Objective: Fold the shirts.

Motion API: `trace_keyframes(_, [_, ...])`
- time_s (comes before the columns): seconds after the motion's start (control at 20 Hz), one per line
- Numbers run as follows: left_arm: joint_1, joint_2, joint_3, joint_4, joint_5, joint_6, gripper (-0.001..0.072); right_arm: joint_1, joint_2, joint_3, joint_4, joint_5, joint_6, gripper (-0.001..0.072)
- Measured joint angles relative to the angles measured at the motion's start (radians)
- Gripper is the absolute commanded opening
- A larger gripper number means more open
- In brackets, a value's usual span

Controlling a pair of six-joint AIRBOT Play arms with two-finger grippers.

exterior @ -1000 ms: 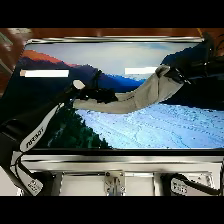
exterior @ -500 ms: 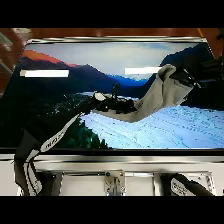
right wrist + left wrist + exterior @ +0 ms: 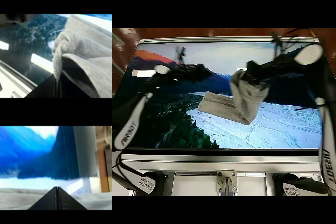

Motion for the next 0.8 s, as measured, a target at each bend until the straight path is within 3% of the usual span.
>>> trace_keyframes(0.15, [0.159, 0.106, 0.000, 0.026, -0.081, 0.001, 0.0036, 0.132, -0.156, 0.000, 0.056, -0.153, -0.008, 0.0056])
trace_keyframes(0.2, [0.201, 0.136, 0.000, 0.029, -0.107, 0.003, 0.0036, 0.164, -0.210, 0.000, 0.082, -0.192, -0.011, 0.0092])
trace_keyframes(0.3, [0.269, 0.186, 0.000, 0.038, -0.168, 0.014, 0.0036, 0.203, -0.307, -0.001, 0.154, -0.261, -0.011, 0.0613])
trace_keyframes(0.55, [0.330, 0.248, -0.003, 0.059, -0.282, 0.045, 0.0036, 0.180, -0.383, 0.000, 0.327, -0.328, -0.047, 0.0630])
trace_keyframes(0.7, [0.333, 0.256, -0.010, 0.069, -0.299, 0.061, 0.0036, 0.094, -0.325, 0.000, 0.254, -0.195, -0.039, 0.0630])
trace_keyframes(0.8, [0.333, 0.259, -0.013, 0.074, -0.304, 0.066, 0.0036, 0.020, -0.272, 0.000, 0.097, -0.052, 0.003, 0.0630])
